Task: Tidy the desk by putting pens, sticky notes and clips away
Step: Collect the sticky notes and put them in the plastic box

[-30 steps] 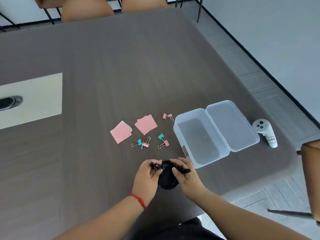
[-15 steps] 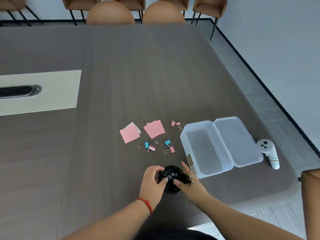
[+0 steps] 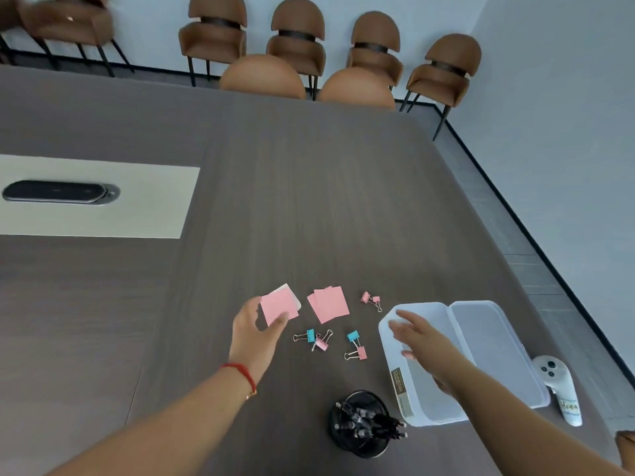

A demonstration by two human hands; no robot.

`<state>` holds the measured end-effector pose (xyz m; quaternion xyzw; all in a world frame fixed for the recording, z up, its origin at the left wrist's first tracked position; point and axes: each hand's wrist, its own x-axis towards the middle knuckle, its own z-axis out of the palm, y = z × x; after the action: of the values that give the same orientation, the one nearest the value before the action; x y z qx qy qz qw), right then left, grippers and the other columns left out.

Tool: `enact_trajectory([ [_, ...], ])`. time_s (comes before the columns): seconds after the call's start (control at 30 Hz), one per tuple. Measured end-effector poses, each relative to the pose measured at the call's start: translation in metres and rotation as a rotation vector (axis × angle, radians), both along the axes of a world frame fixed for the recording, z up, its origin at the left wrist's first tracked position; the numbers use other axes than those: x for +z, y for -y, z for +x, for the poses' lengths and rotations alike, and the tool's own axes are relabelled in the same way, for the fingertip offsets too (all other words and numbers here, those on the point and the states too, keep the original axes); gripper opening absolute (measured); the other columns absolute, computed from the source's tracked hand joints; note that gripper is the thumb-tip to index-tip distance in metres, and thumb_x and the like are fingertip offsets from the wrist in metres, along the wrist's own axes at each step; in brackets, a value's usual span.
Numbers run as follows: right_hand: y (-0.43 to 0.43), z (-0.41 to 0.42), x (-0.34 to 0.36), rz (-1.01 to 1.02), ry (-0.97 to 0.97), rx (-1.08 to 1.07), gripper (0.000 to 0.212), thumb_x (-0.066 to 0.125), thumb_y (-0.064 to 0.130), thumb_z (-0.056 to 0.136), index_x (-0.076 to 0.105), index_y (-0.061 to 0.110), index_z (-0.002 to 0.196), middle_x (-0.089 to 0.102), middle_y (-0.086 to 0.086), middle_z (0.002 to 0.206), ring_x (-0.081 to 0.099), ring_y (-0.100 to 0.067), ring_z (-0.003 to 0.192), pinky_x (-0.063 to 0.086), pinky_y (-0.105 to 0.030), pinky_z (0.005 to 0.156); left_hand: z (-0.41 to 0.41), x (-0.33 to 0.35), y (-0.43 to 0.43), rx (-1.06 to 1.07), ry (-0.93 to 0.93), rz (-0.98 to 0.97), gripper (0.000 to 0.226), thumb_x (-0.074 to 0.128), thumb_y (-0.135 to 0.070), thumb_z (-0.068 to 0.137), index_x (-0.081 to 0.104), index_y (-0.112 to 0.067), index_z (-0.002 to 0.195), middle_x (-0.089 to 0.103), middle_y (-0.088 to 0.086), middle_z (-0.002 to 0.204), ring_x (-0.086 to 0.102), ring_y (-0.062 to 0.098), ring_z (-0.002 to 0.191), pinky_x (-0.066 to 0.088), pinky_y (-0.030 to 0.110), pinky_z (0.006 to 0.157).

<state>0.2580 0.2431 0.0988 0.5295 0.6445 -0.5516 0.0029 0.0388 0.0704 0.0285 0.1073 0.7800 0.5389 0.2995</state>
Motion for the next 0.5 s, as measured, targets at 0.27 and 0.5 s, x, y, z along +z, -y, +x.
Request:
enact_trajectory([
  [0.27,-0.044,-0.109,-0.058,-0.077,0.022,-0.083,0.054,0.064,0.023,0.086,0.044,0.022,0.136,0.054,-0.007,0.129,0.058,-0.024,0.106,0.052,-0.037,0.089,-0.058,-0.035,-0.064,0.259,0.287,-0.319,0.076,0.069,-0.031,0.071,0.037,-0.013,0.137,0.051,0.012,0.134,0.06,0.033,0.11,0.054,0.046,0.094],
  [0.5,-0.059,-0.144,-0.118,0.207,0.409,0.138,0.037,0.055,0.022,0.082,0.055,0.013,0.119,0.063,-0.013,0.116,0.062,-0.031,0.097,0.053,-0.039,0.086,-0.047,-0.063,-0.104,0.27,0.229,-0.627,0.072,0.064,-0.017,0.076,0.026,-0.017,0.137,0.045,0.015,0.134,0.053,0.038,0.117,0.049,0.043,0.089],
])
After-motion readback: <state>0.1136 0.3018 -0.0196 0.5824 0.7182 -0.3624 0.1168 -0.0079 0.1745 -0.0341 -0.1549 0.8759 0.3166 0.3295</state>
